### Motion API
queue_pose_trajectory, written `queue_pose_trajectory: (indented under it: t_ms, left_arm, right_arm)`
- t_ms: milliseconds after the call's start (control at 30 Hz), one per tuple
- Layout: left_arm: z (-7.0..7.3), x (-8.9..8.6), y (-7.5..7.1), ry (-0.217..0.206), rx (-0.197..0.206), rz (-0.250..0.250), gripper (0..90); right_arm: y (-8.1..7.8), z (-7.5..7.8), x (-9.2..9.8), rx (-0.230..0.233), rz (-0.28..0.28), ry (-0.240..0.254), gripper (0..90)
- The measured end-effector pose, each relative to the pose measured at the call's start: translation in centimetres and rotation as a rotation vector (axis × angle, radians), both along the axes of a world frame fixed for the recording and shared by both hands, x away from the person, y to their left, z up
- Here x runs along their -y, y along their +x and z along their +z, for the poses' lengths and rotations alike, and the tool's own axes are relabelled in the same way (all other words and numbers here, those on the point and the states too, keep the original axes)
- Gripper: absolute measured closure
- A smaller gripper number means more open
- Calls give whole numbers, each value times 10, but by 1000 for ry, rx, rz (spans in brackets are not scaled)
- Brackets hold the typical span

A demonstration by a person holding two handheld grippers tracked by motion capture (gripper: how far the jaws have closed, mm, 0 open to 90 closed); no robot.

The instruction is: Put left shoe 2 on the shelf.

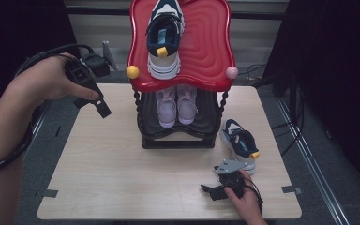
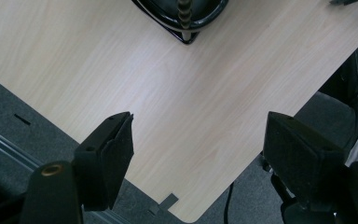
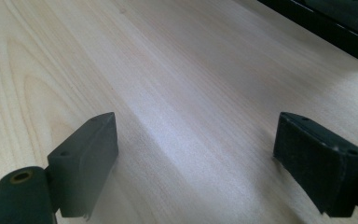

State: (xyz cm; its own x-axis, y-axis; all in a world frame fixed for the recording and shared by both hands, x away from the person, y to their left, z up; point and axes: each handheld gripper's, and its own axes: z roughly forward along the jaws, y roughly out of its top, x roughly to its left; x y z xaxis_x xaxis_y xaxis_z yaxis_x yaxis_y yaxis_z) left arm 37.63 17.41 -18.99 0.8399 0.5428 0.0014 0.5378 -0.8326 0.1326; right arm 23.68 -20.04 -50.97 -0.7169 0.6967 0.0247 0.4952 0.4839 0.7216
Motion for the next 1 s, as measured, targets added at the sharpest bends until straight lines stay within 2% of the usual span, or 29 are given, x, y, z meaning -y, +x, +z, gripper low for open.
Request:
queue_pose_trajectory:
  t_ms: [333, 767, 1000]
  left_arm:
    - [-35, -6, 0, -6, -25, 6, 239]
    - [-71, -12, 0, -21, -41, 14, 239]
    - [-93, -13, 1, -50, -10, 22, 237]
  right_arm:
    - [0, 0, 0, 3, -1, 2, 132]
    - [0, 0, 0, 3, 0, 2, 132]
    - [0, 0, 0, 3, -1, 4, 132]
